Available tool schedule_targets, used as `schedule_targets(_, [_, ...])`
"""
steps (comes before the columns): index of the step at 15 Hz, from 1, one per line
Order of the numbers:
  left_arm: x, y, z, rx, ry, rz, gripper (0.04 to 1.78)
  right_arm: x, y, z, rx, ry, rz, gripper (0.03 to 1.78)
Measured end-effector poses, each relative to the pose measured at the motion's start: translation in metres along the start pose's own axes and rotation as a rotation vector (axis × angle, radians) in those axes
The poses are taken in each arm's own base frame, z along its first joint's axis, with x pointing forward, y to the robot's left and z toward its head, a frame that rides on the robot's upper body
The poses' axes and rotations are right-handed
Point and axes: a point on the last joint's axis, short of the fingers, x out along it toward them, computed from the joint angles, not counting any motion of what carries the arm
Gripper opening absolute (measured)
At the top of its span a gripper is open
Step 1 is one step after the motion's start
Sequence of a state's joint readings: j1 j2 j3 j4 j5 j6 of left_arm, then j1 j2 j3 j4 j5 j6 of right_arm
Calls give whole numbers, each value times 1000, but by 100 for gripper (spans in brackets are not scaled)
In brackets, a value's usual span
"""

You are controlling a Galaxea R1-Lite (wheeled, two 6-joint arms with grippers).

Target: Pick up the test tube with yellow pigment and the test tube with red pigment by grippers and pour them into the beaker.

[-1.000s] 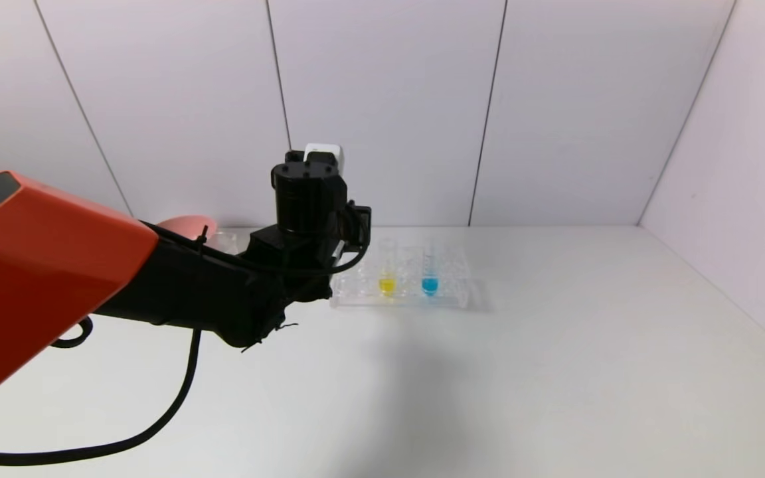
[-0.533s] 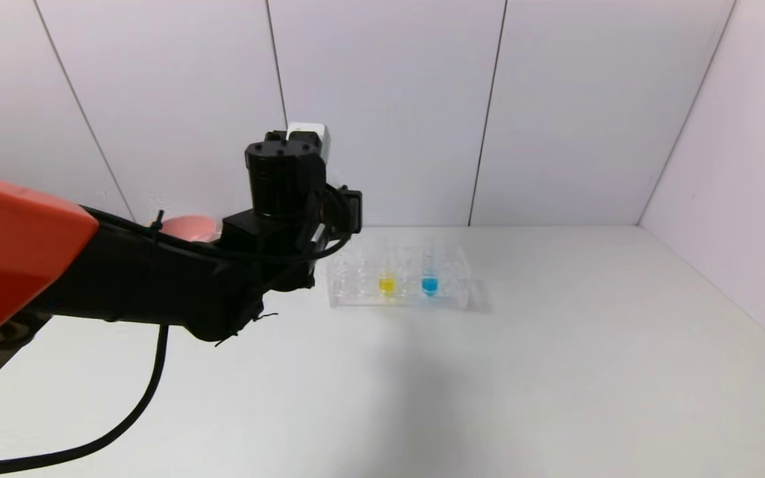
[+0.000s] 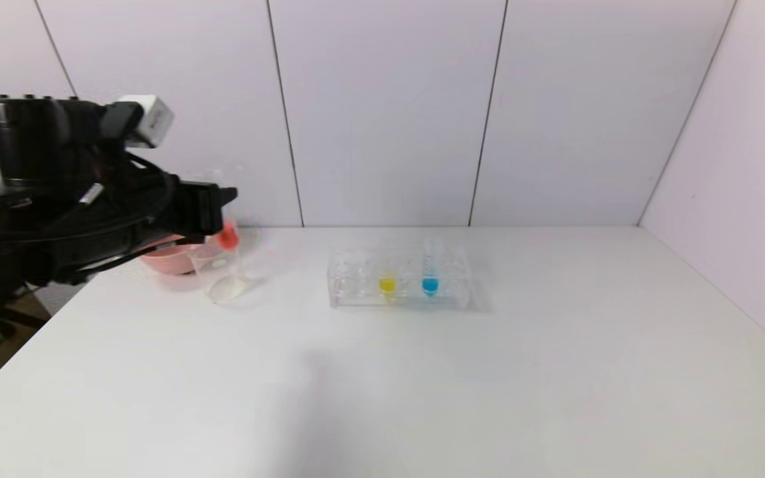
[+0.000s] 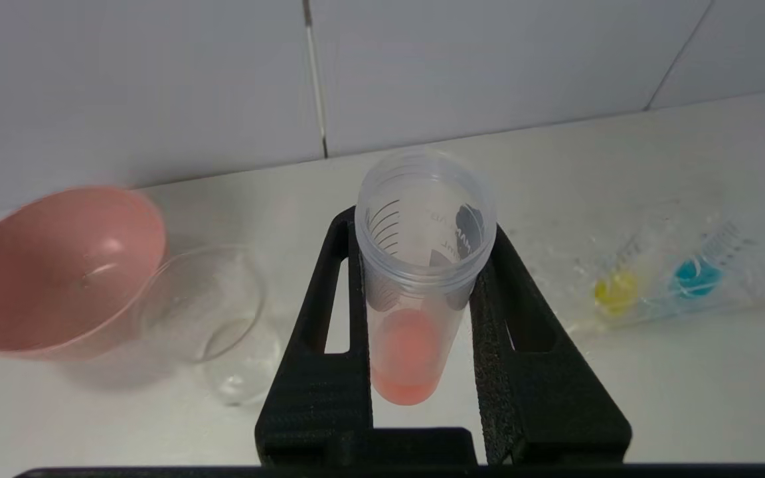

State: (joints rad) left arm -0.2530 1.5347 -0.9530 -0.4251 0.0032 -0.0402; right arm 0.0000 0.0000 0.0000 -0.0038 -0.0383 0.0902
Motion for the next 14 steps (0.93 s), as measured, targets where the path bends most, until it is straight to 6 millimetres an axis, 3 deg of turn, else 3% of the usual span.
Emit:
schedule_targets(4, [-47, 68, 2, -48, 40, -47, 44, 0, 0, 0, 0, 0, 0, 171])
schedule_targets(7, [-60, 110, -6, -19, 52, -113, 44, 0, 0, 0, 0, 0, 0, 171])
schedule_targets(10, [-43, 138, -18, 47, 85, -163, 44, 0, 0, 0, 0, 0, 0, 171])
schedule_targets(14, [-4, 169, -29, 225, 137, -147, 44, 0, 0, 0, 0, 0, 0, 171])
